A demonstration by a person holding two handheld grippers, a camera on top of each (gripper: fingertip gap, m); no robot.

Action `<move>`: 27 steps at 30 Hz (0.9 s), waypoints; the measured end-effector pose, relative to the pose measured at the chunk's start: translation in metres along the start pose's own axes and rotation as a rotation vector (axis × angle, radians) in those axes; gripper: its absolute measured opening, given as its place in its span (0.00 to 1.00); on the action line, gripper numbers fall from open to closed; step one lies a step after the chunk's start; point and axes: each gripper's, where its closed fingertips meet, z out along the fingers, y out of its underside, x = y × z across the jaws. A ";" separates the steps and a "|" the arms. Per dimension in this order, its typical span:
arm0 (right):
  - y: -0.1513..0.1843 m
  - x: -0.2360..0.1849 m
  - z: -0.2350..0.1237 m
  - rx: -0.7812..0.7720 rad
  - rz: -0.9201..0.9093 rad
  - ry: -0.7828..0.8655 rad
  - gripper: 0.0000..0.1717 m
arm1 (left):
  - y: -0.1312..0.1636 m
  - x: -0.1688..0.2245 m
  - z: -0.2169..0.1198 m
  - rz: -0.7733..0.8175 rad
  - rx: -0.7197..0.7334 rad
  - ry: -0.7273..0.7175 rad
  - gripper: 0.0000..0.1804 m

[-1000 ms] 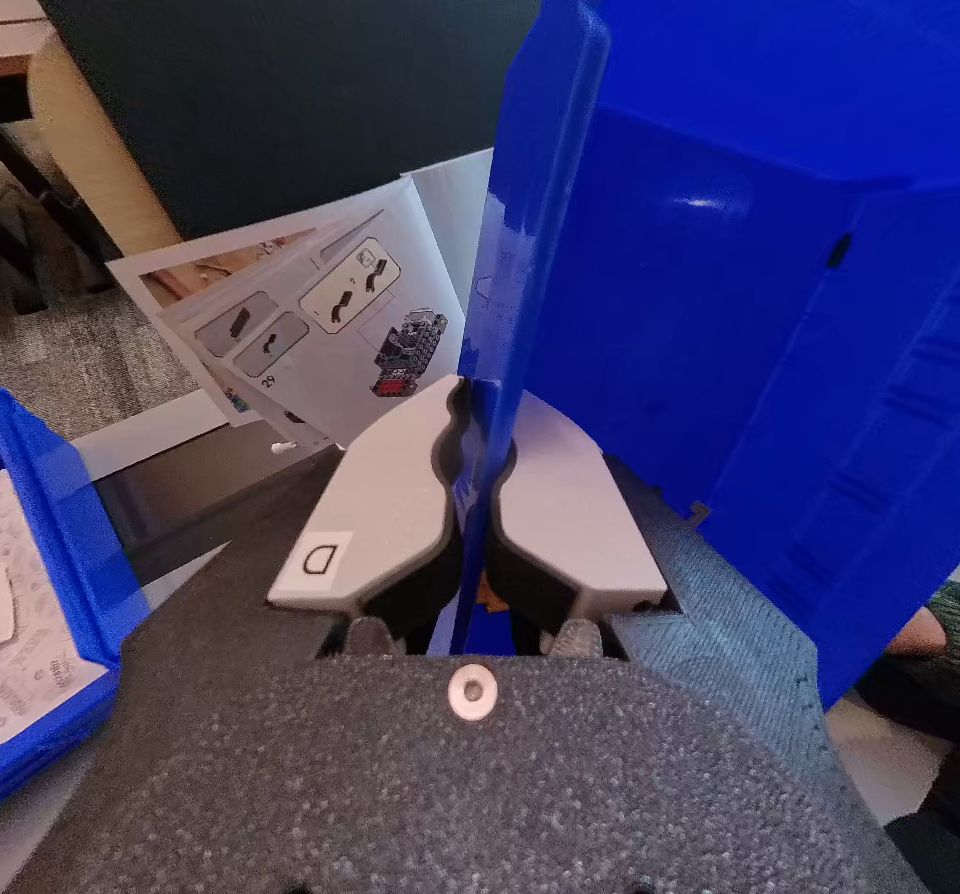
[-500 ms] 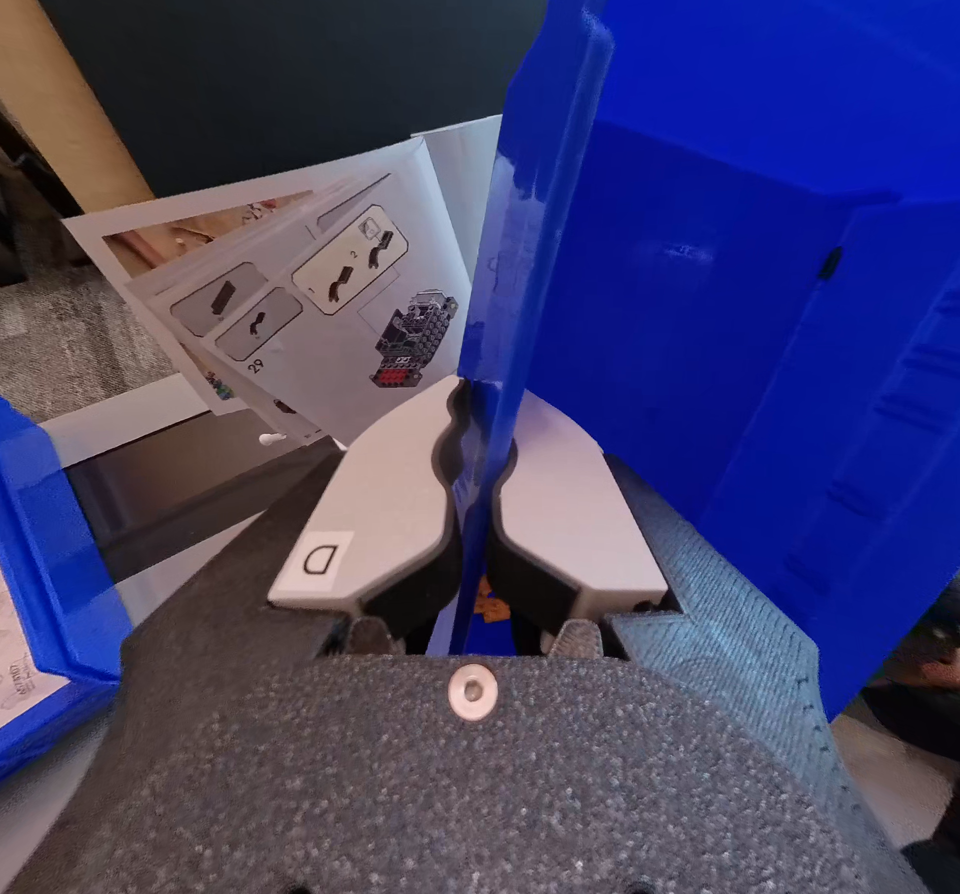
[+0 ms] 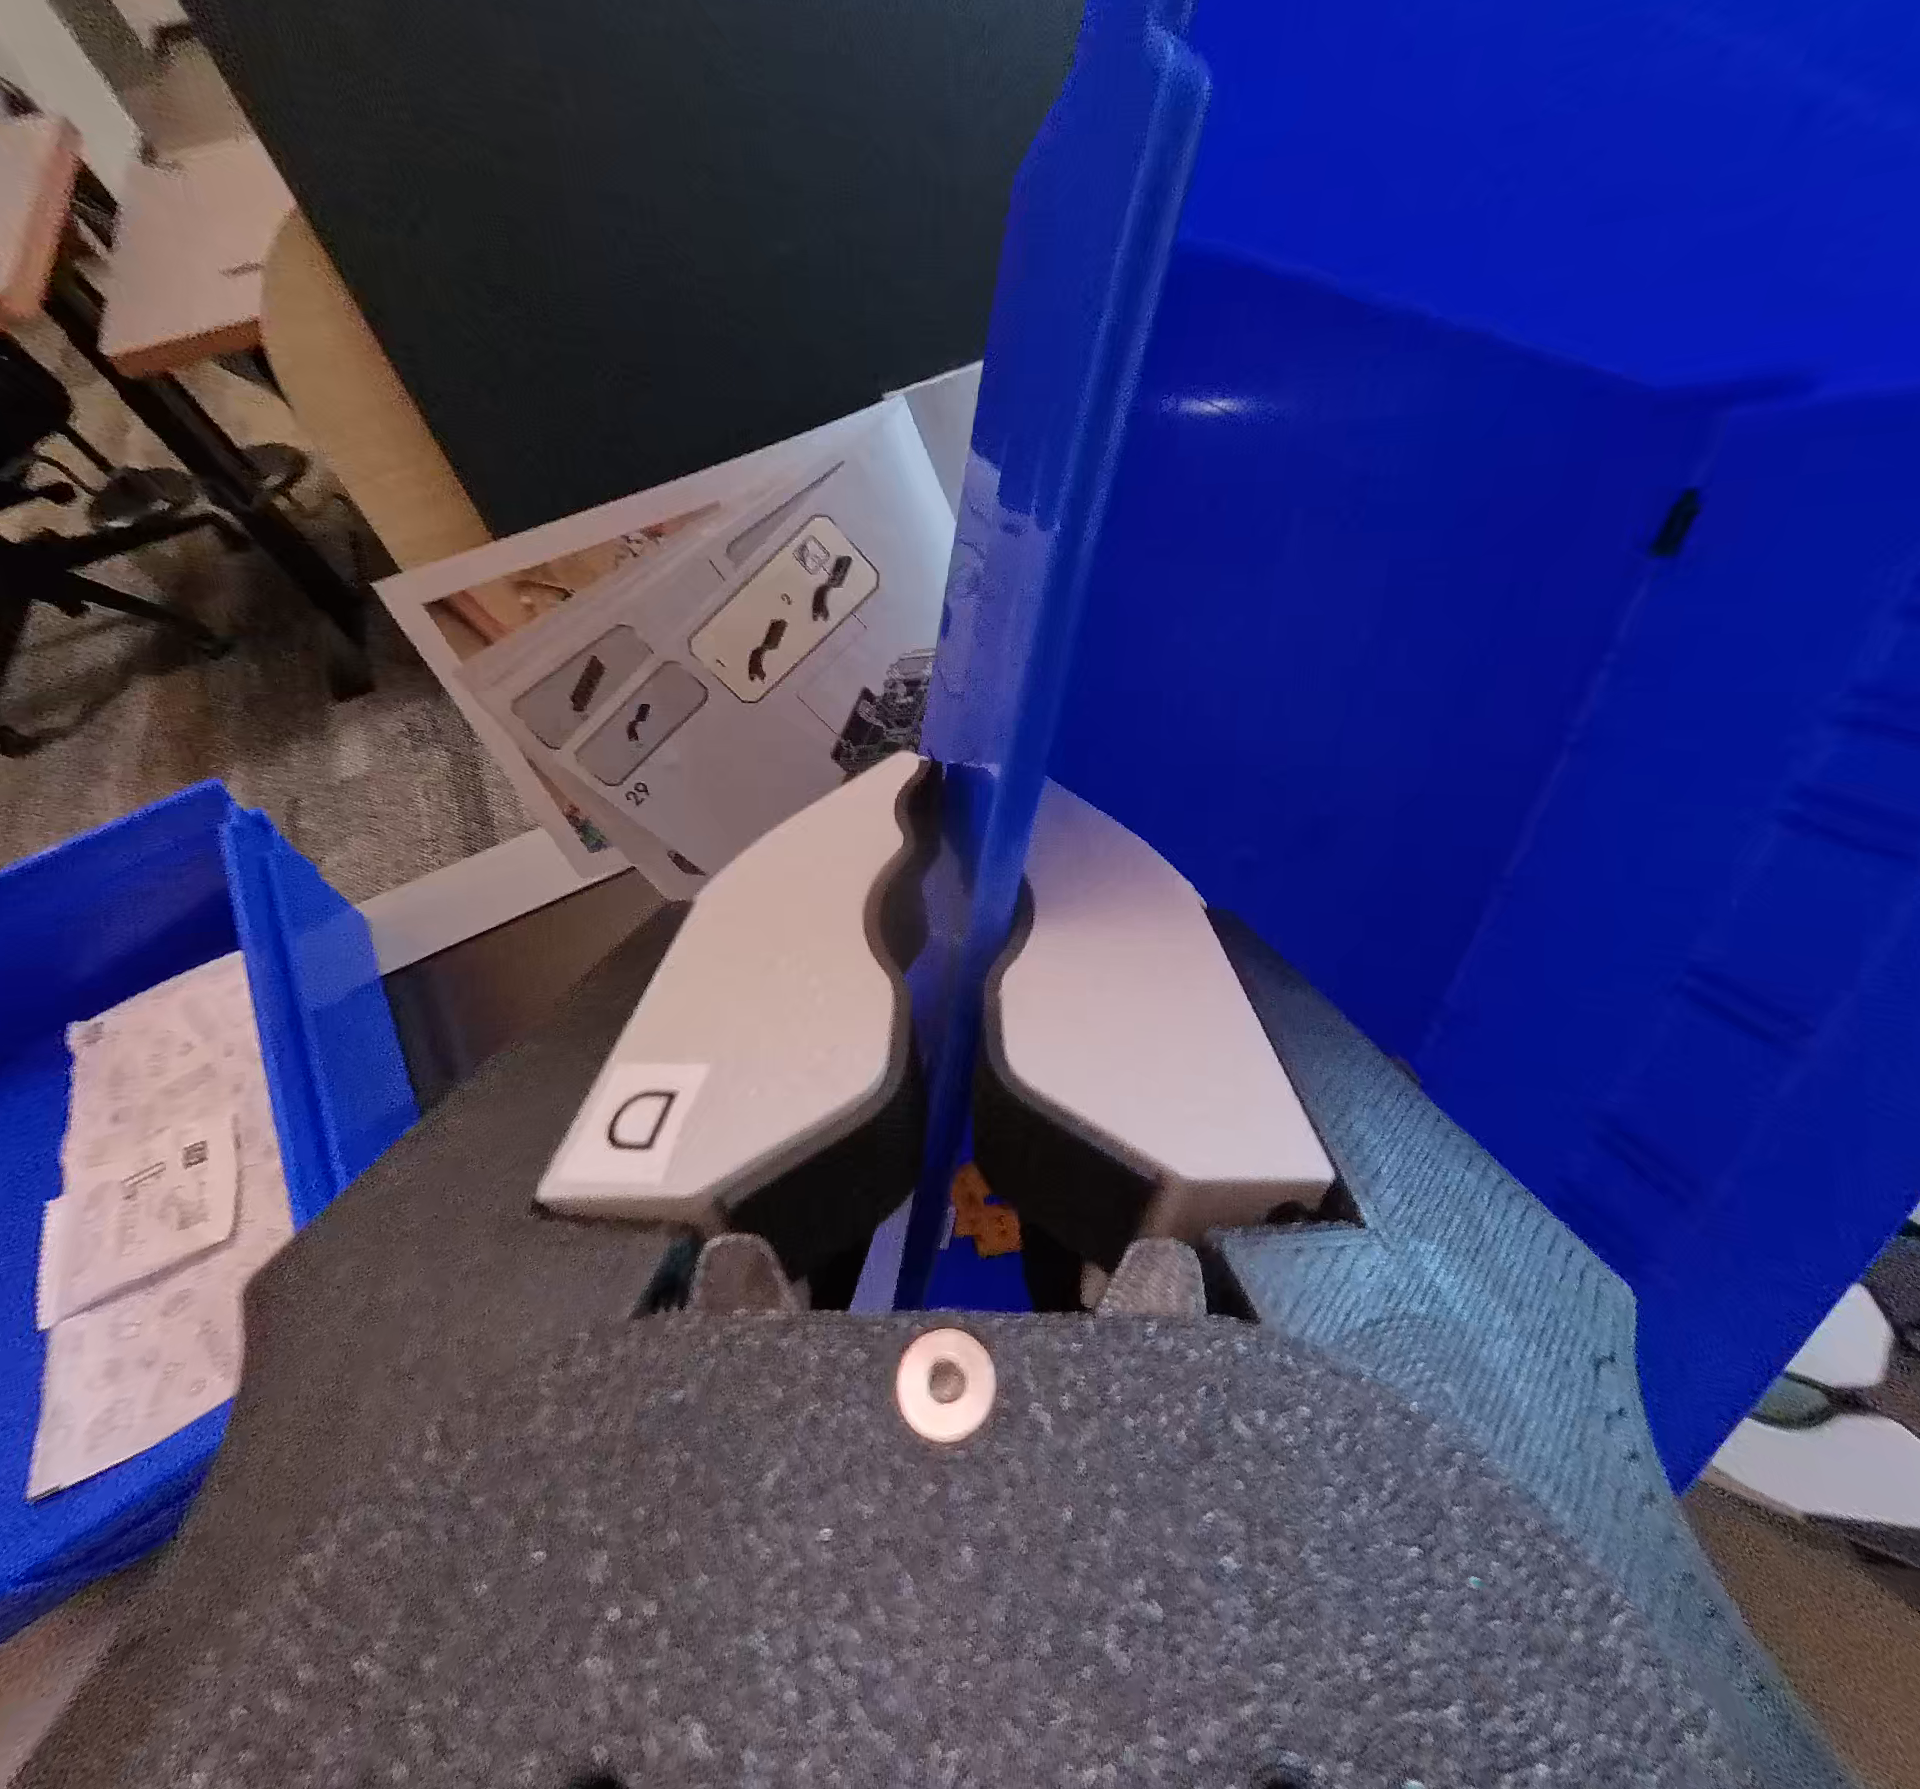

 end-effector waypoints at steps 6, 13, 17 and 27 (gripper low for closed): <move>-0.005 -0.001 -0.001 0.020 -0.084 0.036 0.01 | -0.006 0.008 -0.006 0.046 0.067 -0.065 0.03; -0.004 -0.003 0.001 0.017 -0.194 0.082 0.01 | -0.009 0.017 -0.021 0.093 0.142 -0.154 0.03; -0.004 -0.006 0.001 0.020 -0.215 0.082 0.01 | -0.007 0.017 -0.026 0.091 0.157 -0.189 0.03; -0.005 -0.005 0.002 0.011 -0.282 0.121 0.01 | -0.010 0.031 -0.043 0.185 0.244 -0.318 0.03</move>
